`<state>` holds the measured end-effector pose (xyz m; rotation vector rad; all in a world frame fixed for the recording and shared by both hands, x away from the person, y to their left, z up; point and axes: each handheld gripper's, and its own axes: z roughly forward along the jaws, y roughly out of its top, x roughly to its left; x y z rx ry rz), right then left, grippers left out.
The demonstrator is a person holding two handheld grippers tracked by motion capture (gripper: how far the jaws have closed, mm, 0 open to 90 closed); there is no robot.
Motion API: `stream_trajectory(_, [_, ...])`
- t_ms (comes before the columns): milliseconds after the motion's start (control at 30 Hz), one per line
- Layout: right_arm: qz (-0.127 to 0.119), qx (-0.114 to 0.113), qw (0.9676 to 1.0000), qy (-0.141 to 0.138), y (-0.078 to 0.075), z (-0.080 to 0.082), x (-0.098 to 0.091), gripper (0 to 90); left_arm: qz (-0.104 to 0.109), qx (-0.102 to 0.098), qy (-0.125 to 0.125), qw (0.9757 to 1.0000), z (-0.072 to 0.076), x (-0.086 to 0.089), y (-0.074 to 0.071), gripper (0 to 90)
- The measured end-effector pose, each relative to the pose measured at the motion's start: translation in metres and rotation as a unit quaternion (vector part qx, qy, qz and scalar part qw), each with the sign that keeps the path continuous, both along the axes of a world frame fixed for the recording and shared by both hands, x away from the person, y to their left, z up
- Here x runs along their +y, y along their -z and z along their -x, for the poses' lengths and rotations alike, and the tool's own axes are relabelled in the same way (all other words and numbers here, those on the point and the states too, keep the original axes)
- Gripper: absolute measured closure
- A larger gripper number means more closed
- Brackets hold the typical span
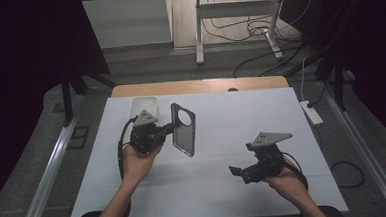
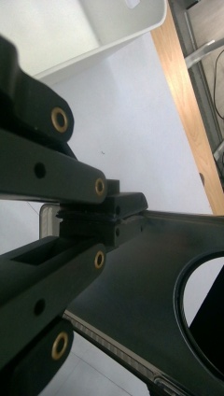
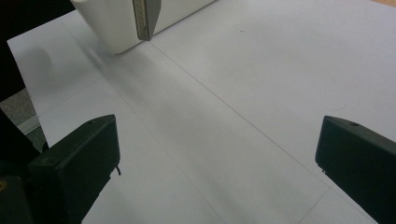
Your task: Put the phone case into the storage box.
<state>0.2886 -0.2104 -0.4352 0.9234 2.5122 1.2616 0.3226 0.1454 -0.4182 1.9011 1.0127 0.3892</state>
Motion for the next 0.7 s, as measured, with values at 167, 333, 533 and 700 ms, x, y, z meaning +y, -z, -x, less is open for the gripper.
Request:
stream_trajectory(167, [0.000,0.000,1.0000,0.010,0.000,0.003,-0.011,0.2,0.003,-0.001,-0.005,1.0000,-0.004,0.003,-0.004,88.9])
stream_trajectory(333, [0.003,0.004,0.9999,0.015,0.000,0.005,-0.019,0.2,0.003,-0.002,-0.010,0.9999,-0.008,0.006,-0.007,88.9])
stream_trajectory(533, [0.004,0.009,0.9997,0.024,0.001,0.007,-0.029,0.2,0.005,-0.003,-0.016,0.9999,-0.012,0.010,-0.010,88.8])
stream_trajectory(700, [0.001,0.006,0.9995,0.033,0.001,0.009,-0.038,0.2,0.007,-0.002,-0.020,0.9998,-0.014,0.013,-0.013,88.8])
